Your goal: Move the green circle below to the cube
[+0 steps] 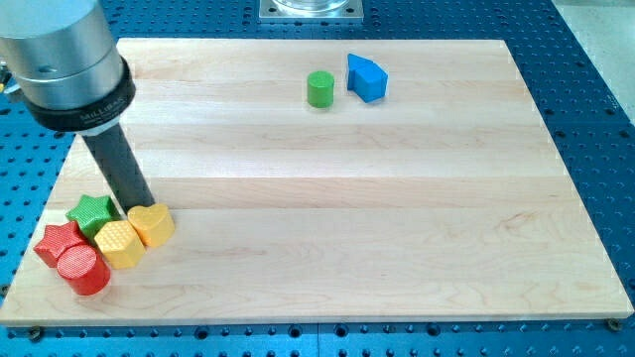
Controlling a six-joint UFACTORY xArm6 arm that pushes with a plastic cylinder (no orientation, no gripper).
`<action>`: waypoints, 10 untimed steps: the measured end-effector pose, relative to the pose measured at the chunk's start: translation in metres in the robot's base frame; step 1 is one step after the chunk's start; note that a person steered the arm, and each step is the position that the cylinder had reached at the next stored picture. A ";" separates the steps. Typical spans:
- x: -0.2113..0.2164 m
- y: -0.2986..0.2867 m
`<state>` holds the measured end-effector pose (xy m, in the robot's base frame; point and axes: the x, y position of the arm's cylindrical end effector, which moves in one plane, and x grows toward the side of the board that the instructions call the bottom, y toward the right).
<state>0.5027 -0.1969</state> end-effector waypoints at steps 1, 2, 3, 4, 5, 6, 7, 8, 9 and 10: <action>0.000 0.000; -0.002 0.031; -0.024 0.113; -0.031 0.204; -0.030 0.297; -0.066 0.395; -0.144 0.451; -0.248 0.464; -0.310 0.443; -0.311 0.410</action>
<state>0.1921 0.2134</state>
